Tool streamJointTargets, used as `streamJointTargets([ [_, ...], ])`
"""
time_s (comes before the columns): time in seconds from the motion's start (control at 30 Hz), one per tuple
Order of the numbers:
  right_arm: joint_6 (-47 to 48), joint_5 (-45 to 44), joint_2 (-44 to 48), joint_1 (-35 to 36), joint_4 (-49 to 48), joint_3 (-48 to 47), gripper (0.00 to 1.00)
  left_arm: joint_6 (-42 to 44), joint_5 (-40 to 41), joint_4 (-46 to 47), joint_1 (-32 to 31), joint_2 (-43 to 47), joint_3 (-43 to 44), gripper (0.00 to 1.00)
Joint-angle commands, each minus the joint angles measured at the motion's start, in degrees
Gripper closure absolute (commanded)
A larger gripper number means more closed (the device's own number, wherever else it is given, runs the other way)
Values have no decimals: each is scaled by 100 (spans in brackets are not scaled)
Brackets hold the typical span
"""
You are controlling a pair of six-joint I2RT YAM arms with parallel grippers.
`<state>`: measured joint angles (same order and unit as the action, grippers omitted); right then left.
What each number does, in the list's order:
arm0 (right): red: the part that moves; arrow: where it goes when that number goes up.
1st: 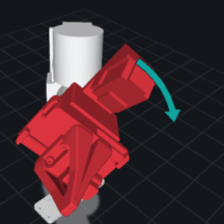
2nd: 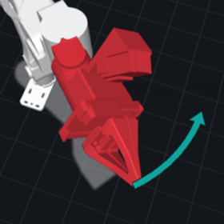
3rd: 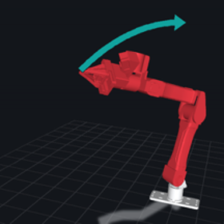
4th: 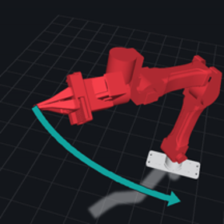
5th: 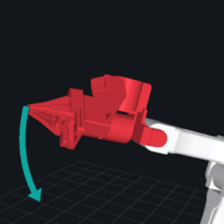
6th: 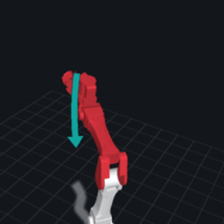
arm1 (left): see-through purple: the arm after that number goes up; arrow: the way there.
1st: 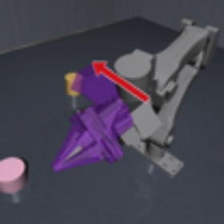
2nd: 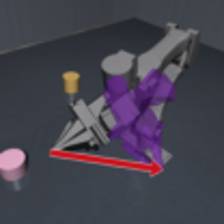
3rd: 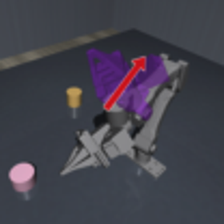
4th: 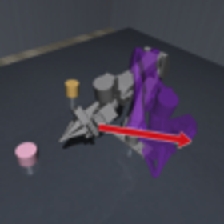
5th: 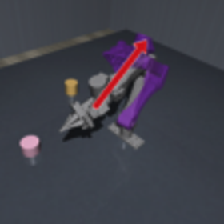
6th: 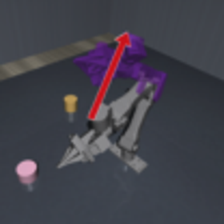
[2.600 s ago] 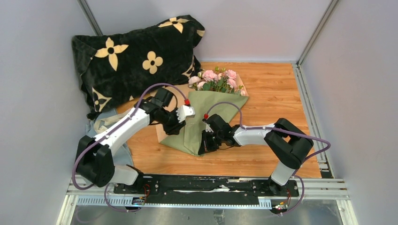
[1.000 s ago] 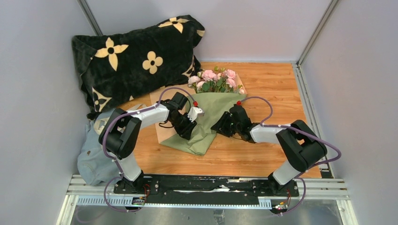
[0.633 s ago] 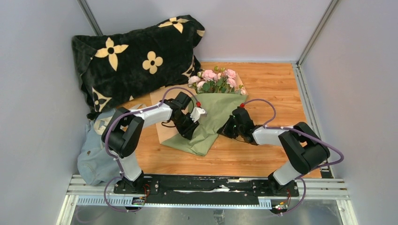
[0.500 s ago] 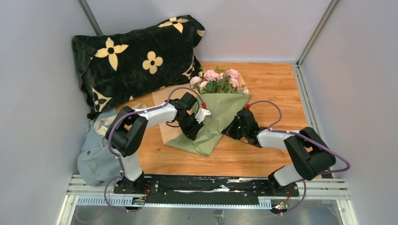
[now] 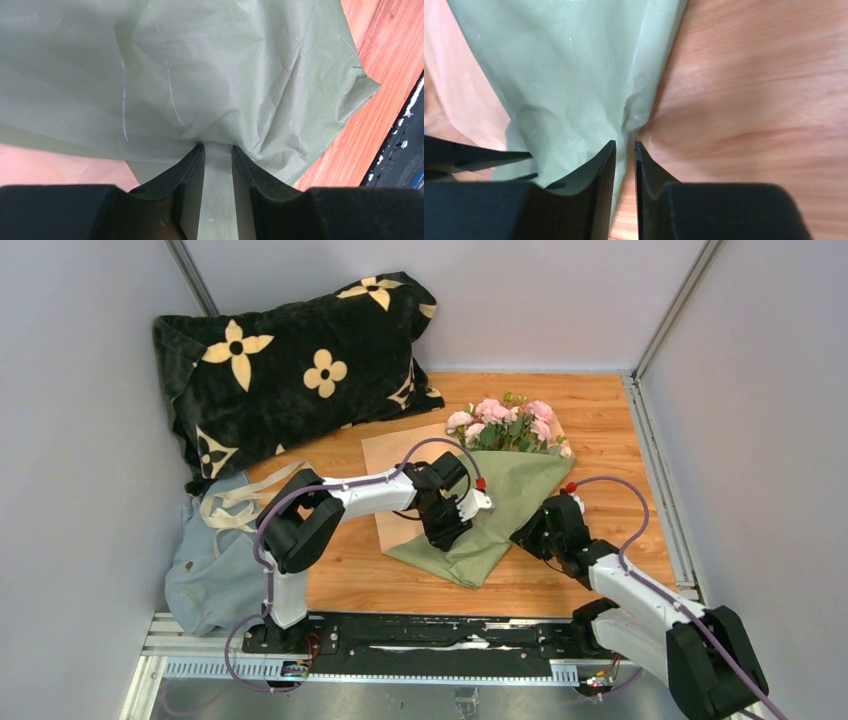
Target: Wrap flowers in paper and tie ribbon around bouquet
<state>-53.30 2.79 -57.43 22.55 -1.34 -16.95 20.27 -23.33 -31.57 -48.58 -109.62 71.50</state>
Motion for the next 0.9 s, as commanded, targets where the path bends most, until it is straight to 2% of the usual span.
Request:
streamJointTargets([
  [0.0,660,-801,617,-84,1698,-403,69,19,206,-139,-38,-390,-102,64],
  [0.1,1209,-970,834,40,2429,-1124,68,-7,196,-130,-38,-282,-228,64],
  [0.2,1566,-881,475,638,2285,-1584,76,-60,26,-156,-29,-158,-260,64],
  [0.27,1632,-266,-104,926,1861,-1787,83,-94,4,-142,-25,-66,-260,64],
  [0.3,1595,352,-439,987,1539,-1842,89,-121,4,-115,-21,-15,-271,64],
  [0.4,1185,1383,-1386,1039,-65,-1742,100,-204,-70,6,24,136,-356,64],
  [0.63,882,1943,-2721,1051,-1285,-1617,100,-351,-504,235,285,339,-488,64],
  [0.73,876,1998,-3127,1058,-1312,-1600,100,-316,-581,270,313,505,-471,64],
  [0.87,829,1565,-3247,1044,-1191,-1417,100,-503,-798,342,617,972,-470,62],
])
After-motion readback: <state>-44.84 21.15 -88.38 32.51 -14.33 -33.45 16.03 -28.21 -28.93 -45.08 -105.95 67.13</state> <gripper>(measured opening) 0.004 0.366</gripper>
